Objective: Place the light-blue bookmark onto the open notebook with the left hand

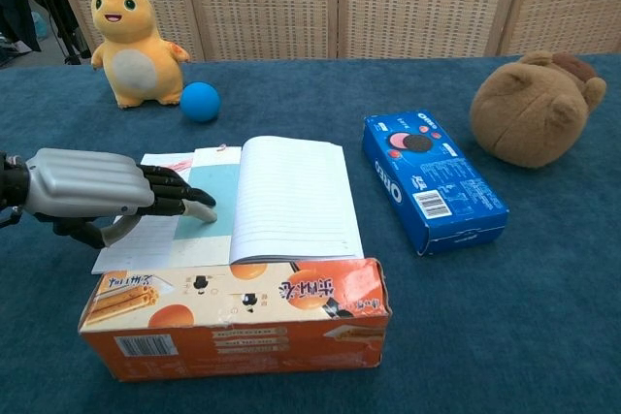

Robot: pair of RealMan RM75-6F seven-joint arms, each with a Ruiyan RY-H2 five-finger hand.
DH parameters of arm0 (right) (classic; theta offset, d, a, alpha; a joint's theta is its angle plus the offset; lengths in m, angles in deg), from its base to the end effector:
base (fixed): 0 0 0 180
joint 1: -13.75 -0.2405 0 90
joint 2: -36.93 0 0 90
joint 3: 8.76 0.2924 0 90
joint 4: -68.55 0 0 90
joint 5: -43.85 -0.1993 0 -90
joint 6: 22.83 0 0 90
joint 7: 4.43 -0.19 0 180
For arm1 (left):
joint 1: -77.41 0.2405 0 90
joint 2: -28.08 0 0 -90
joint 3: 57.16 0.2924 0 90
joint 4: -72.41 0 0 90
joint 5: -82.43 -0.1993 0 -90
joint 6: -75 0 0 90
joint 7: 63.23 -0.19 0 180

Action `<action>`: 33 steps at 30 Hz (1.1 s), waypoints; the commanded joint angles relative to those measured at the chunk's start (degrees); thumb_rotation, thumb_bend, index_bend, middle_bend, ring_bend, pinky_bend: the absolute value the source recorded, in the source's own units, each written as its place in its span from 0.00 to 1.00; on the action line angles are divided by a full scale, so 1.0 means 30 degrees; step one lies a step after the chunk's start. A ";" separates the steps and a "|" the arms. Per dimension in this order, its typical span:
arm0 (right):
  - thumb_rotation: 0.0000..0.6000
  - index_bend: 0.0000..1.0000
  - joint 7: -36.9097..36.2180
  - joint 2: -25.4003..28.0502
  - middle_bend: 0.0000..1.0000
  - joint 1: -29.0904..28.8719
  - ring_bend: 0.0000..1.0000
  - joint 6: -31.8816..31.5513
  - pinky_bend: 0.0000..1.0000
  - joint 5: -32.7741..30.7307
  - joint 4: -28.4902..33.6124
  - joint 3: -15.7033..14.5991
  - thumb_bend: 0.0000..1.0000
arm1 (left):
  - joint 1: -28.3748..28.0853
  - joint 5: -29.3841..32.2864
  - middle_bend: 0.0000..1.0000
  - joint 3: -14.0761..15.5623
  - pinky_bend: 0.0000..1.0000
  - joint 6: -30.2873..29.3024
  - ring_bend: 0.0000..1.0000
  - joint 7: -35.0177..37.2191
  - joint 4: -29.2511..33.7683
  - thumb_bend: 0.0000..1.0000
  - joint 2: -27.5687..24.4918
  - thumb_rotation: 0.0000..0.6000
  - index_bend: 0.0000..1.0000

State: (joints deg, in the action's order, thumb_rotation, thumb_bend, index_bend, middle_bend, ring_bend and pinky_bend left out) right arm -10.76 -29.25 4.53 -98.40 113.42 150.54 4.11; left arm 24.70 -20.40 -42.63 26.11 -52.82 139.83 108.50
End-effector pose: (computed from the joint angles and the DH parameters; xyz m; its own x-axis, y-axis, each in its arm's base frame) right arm -0.3933 -0.2872 0.2235 0.3446 0.0858 0.9348 -0.9210 0.2237 0.3190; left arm -0.2202 0.3831 -0.0269 0.8586 0.2326 0.4568 0.4233 -0.8243 -0.3759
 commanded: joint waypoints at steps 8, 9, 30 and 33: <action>1.00 0.00 -0.0116 0.0034 0.00 0.0013 0.00 0.0018 0.00 0.0006 -0.0027 0.0007 0.00 | 0.0015 0.0020 0.00 -0.0085 0.00 0.0041 0.00 -0.0044 0.0069 1.00 0.0133 1.00 0.00; 1.00 0.00 -0.0146 0.0044 0.00 0.0019 0.00 0.0022 0.00 0.0011 -0.0026 0.0005 0.00 | 0.0022 0.0033 0.00 -0.0103 0.00 0.0051 0.00 -0.0081 0.0060 1.00 0.0152 1.00 0.00; 1.00 0.00 -0.0434 0.0169 0.00 0.0093 0.00 -0.0046 0.00 0.0172 0.0023 -0.0026 0.00 | 0.0481 -0.0463 0.00 -0.0158 0.00 -0.1494 0.00 -0.0012 0.0221 1.00 -0.0202 1.00 0.00; 1.00 0.00 -0.0414 0.0170 0.00 0.0082 0.00 -0.0053 0.00 0.0259 0.0057 -0.0066 0.00 | 0.0738 -0.0489 0.00 -0.0206 0.00 -0.2188 0.00 0.0096 0.0392 1.00 -0.0606 1.00 0.00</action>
State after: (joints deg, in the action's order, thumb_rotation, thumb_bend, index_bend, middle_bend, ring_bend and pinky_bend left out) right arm -12.02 -28.74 4.78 -98.53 114.15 150.69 3.93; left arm 26.46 -21.72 -43.21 20.36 -52.78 140.73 107.29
